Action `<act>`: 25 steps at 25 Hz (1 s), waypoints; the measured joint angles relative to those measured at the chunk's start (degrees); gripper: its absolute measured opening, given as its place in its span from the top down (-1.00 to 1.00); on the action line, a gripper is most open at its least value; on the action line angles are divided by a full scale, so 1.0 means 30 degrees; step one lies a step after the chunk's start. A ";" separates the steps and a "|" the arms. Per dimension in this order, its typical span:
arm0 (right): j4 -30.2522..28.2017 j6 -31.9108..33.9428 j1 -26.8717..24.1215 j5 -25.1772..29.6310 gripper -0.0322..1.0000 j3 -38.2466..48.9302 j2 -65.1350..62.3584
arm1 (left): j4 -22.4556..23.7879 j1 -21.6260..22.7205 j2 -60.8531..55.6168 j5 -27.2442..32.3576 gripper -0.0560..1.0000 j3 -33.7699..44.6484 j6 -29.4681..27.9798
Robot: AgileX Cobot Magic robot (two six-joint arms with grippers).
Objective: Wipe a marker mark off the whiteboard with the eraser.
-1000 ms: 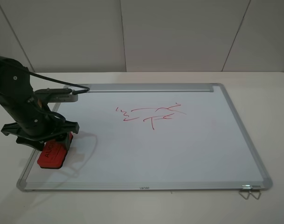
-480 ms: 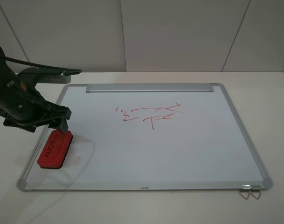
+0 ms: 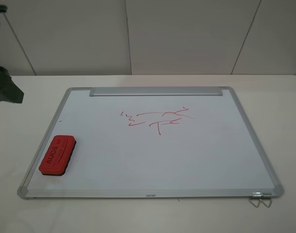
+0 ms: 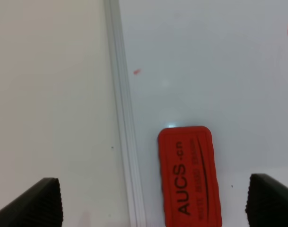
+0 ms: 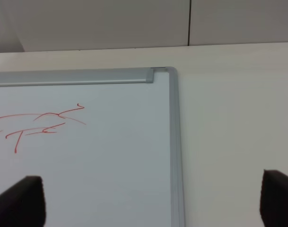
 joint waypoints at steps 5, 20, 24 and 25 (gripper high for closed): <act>0.0000 0.0000 0.0000 0.0000 -0.66 0.0000 0.0000 | 0.0079 0.0015 -0.5112 0.2755 -0.57 0.0000 0.0504; -0.0109 0.0000 0.0000 0.0000 -0.66 0.0000 0.0000 | -0.0634 0.0015 -1.4740 0.8835 -0.57 0.0830 0.2028; 0.0000 0.0000 0.0000 0.0000 -0.66 0.0000 0.0000 | -0.0914 0.0015 -1.6641 0.8660 -0.57 0.3455 0.2495; 0.0000 0.0000 0.0000 0.0000 -0.66 0.0000 0.0000 | -0.0914 0.0015 -1.6641 0.8660 -0.57 0.3455 0.2495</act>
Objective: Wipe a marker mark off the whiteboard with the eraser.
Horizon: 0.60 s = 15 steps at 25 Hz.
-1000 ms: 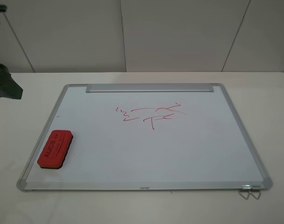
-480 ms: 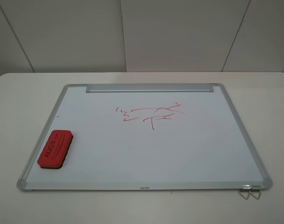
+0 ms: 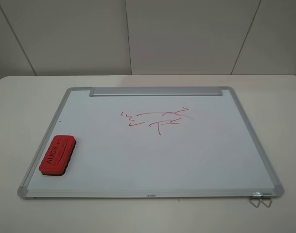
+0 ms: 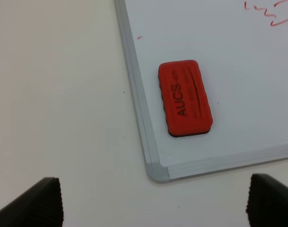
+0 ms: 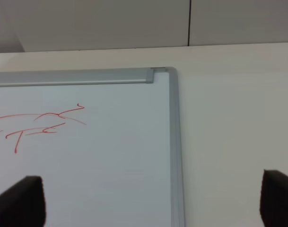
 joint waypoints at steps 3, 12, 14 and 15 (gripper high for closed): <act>0.0000 0.0000 0.0000 0.0000 -0.66 0.0000 0.0000 | -0.0065 0.0000 -0.1908 -0.1385 -0.57 0.1328 0.0245; -0.0109 0.0000 0.0000 0.0000 -0.66 0.0000 0.0000 | -0.0065 0.0000 -0.3176 -0.1894 -0.57 0.1706 0.0388; 0.0000 0.0000 0.0000 0.0000 -0.66 0.0000 0.0000 | -0.0065 0.0000 -0.3176 -0.1894 -0.57 0.1706 0.0388; 0.0000 0.0000 0.0000 0.0000 -0.66 0.0000 0.0000 | -0.0065 0.0000 -0.3176 -0.1894 -0.57 0.1706 0.0388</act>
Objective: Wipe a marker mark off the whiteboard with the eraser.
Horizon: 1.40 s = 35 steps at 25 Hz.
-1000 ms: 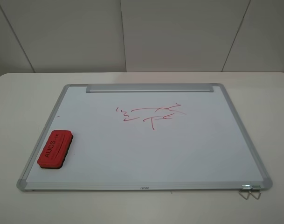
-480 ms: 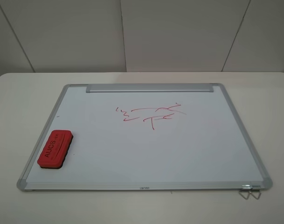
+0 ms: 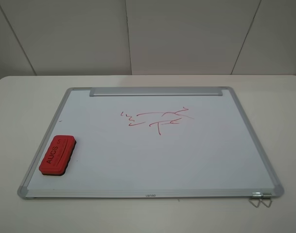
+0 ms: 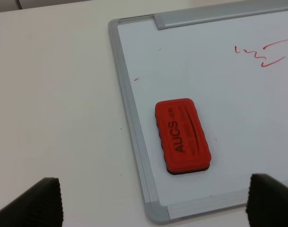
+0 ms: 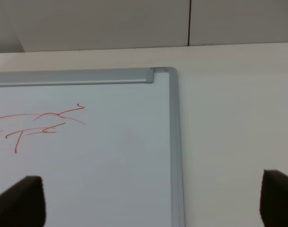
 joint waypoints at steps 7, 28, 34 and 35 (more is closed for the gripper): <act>0.0000 0.0000 0.0000 0.0000 -0.66 0.0000 0.0000 | 0.0000 0.2765 0.0000 0.0000 -0.57 0.0000 0.0000; 0.0000 0.0000 0.0000 0.0000 -0.66 0.0000 0.0000 | -0.0572 0.5156 0.0000 0.0000 -0.57 0.0000 -0.0101; 0.0000 0.0000 0.0000 0.0000 -0.66 0.0000 0.0000 | -0.0637 0.5268 0.0000 0.0000 -0.57 0.0000 -0.0139; 0.0000 0.0000 0.0000 0.0000 -0.66 0.0000 0.0000 | -0.0653 0.5268 0.0000 0.0000 -0.57 0.0000 -0.0139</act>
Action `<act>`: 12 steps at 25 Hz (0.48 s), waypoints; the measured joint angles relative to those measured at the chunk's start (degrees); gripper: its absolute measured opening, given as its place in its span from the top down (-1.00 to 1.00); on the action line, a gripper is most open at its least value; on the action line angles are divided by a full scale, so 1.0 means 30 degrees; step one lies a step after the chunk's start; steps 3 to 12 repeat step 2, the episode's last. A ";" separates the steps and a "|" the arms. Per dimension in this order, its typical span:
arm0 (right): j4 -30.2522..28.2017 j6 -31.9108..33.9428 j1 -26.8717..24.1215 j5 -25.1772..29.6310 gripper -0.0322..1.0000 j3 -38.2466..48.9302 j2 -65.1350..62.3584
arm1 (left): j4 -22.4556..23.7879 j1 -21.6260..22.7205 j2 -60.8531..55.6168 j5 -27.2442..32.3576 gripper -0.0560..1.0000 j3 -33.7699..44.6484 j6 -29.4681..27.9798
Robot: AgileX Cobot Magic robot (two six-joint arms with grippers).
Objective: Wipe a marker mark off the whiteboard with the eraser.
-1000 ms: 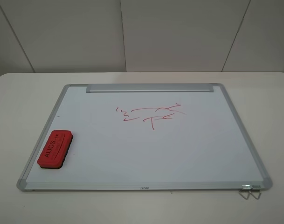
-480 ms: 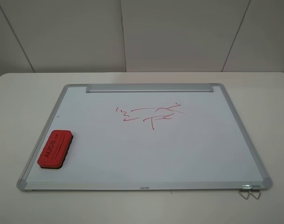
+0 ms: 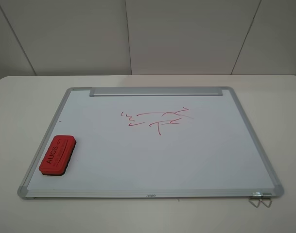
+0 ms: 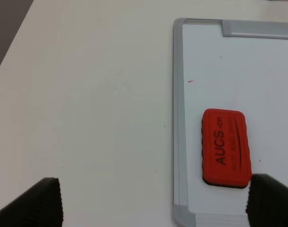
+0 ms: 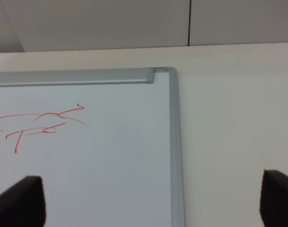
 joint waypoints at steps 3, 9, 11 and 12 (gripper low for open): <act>0.0000 0.0000 0.0000 0.0000 -0.66 0.0000 0.0000 | 0.0000 0.0000 0.0000 0.0000 -0.57 0.0000 0.0000; 0.0000 0.0000 0.0000 0.0000 -0.66 0.0000 0.0000 | 0.0000 0.0000 0.0000 0.0000 -0.57 0.0000 0.0000; 0.0000 0.0000 0.0000 0.0000 -0.66 0.0000 0.0000 | 0.0000 0.0000 0.0000 0.0000 -0.57 0.0000 0.0000; 0.0000 0.0000 0.0000 0.0000 -0.66 0.0000 0.0000 | 0.0000 0.0000 0.0000 0.0000 -0.57 0.0000 0.0000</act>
